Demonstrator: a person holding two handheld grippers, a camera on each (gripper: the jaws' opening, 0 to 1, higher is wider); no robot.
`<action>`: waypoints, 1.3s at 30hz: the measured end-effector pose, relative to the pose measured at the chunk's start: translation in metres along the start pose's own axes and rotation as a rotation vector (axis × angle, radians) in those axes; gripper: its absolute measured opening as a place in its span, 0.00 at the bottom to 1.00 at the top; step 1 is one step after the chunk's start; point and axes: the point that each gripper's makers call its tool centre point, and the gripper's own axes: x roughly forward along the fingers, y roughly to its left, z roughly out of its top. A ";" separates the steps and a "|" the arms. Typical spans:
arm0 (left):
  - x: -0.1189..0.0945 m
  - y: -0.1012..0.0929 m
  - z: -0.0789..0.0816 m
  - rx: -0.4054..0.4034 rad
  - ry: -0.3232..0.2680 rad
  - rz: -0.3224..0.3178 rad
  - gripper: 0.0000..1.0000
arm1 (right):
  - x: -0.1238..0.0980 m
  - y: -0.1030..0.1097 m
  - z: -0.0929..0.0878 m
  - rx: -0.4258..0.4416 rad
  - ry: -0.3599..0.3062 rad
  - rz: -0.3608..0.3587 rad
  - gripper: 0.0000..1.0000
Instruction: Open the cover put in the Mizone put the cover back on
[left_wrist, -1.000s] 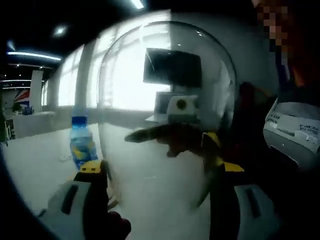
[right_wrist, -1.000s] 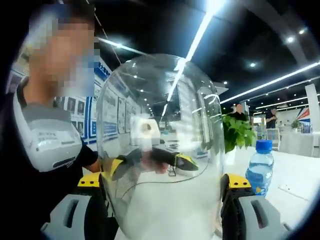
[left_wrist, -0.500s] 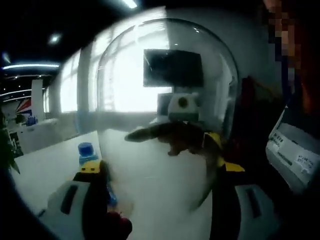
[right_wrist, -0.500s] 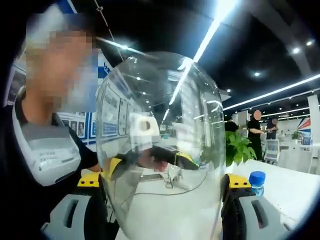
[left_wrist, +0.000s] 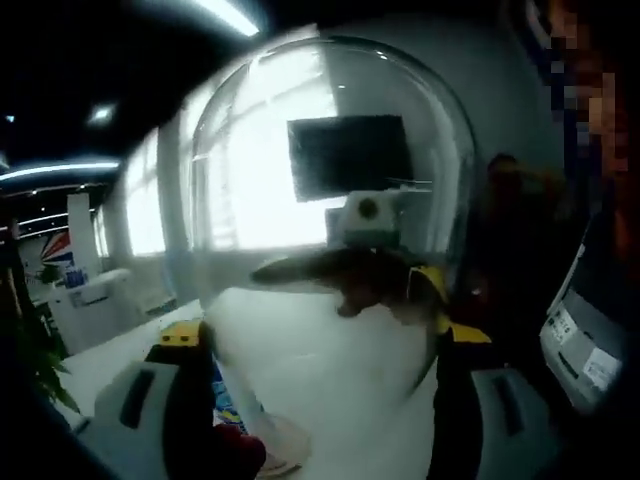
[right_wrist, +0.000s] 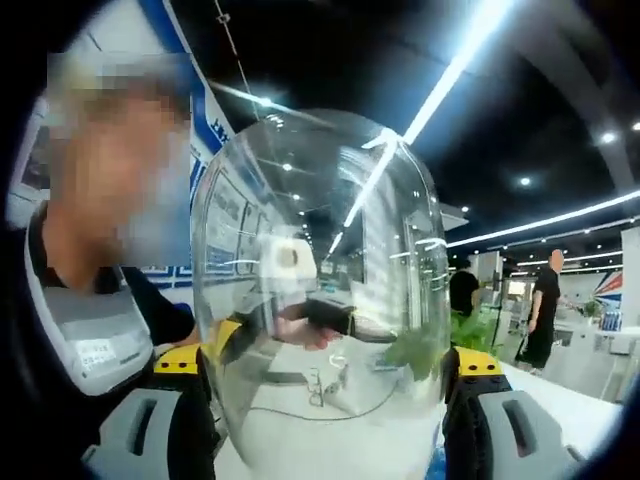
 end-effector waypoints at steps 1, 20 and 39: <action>0.001 0.003 0.003 0.005 -0.003 0.001 0.76 | 0.001 -0.003 0.002 -0.005 -0.002 0.001 0.89; 0.024 0.070 0.008 0.058 -0.026 0.001 0.77 | 0.011 -0.070 -0.003 -0.040 0.025 0.002 0.90; 0.045 0.114 -0.047 -0.022 -0.045 -0.022 0.77 | 0.014 -0.115 -0.063 0.037 0.056 -0.019 0.90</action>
